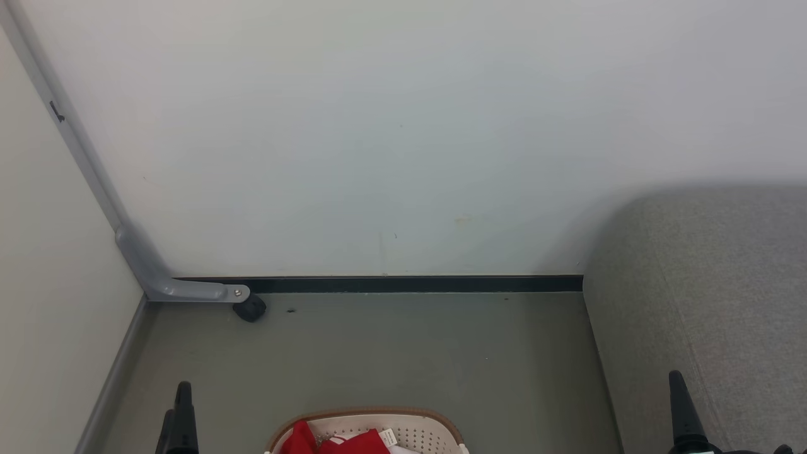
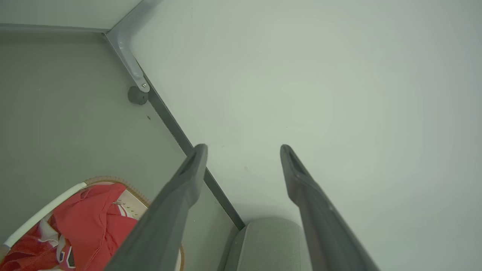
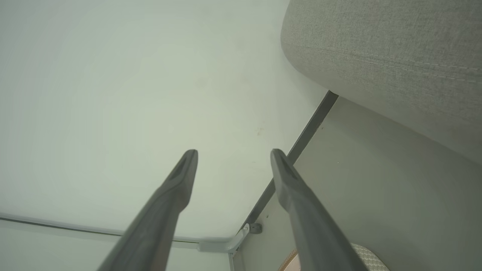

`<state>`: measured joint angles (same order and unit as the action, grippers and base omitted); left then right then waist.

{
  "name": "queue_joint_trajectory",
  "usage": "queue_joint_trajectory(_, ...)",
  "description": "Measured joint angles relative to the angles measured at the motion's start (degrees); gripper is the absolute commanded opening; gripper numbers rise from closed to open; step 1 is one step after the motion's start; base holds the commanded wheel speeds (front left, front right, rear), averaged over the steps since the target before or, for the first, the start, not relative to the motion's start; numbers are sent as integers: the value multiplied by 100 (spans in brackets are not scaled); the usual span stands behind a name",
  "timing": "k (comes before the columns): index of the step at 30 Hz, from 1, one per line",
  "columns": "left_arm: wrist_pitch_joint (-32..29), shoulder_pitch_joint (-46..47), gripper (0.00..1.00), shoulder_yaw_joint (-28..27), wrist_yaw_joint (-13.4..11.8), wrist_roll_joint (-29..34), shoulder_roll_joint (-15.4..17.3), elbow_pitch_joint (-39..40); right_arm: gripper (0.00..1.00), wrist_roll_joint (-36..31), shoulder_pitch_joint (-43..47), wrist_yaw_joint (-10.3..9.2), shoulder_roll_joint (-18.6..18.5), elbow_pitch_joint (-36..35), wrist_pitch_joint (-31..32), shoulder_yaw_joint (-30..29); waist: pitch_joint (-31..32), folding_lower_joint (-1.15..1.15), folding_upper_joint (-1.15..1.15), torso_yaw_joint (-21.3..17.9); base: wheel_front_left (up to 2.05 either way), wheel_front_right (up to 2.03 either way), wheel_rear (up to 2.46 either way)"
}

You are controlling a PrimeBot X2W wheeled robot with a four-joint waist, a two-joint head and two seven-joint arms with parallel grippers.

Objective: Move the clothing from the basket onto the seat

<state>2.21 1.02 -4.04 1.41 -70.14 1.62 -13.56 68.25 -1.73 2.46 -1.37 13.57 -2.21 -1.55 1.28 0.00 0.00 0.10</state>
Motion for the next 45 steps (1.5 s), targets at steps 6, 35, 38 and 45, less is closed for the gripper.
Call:
queue_joint_trajectory(6,141,-1,100,189,-98,793,4,116,100,-701,0,-52,-15,-74,-125,179,6,0,0,0,0,0,0)
queue_joint_trajectory(35,758,-38,100,860,-555,5323,90,382,100,-4006,-36,-299,-331,-210,-755,1182,25,0,0,-16,0,0,0)
queue_joint_trajectory(38,837,-52,100,926,-598,5620,91,344,100,-4324,-36,-304,-368,-120,-817,1292,31,0,0,-30,0,0,0)
queue_joint_trajectory(45,959,-144,100,1058,-683,6094,90,82,100,-4981,-35,-392,-438,170,-960,1514,38,0,0,-65,0,0,0)
